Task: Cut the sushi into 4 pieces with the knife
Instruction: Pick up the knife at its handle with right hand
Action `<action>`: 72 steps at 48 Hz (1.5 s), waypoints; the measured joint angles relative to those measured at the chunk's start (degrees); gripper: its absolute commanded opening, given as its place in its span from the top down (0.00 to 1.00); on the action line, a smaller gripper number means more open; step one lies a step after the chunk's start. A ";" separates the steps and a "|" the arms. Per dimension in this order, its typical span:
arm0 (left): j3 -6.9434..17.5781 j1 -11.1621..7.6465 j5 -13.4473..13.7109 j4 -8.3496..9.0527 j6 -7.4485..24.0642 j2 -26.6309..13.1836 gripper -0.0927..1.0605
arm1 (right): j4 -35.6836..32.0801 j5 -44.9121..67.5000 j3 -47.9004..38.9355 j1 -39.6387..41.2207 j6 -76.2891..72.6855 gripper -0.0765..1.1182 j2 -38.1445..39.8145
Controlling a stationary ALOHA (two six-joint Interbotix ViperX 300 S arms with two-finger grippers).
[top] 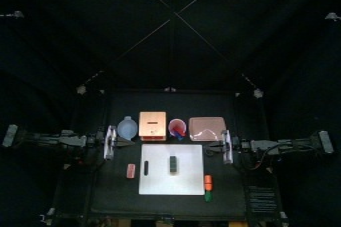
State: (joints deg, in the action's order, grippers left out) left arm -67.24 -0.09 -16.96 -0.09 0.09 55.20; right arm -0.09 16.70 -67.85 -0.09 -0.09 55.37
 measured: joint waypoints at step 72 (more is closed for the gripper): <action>-1.49 -2.20 -10.11 0.09 0.18 -15.21 0.71 | -11.16 -48.25 37.00 10.11 0.44 0.10 -37.09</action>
State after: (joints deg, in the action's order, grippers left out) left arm -68.73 -2.29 -27.07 0.00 0.26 39.99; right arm -11.25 -31.55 -30.85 10.02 0.35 18.28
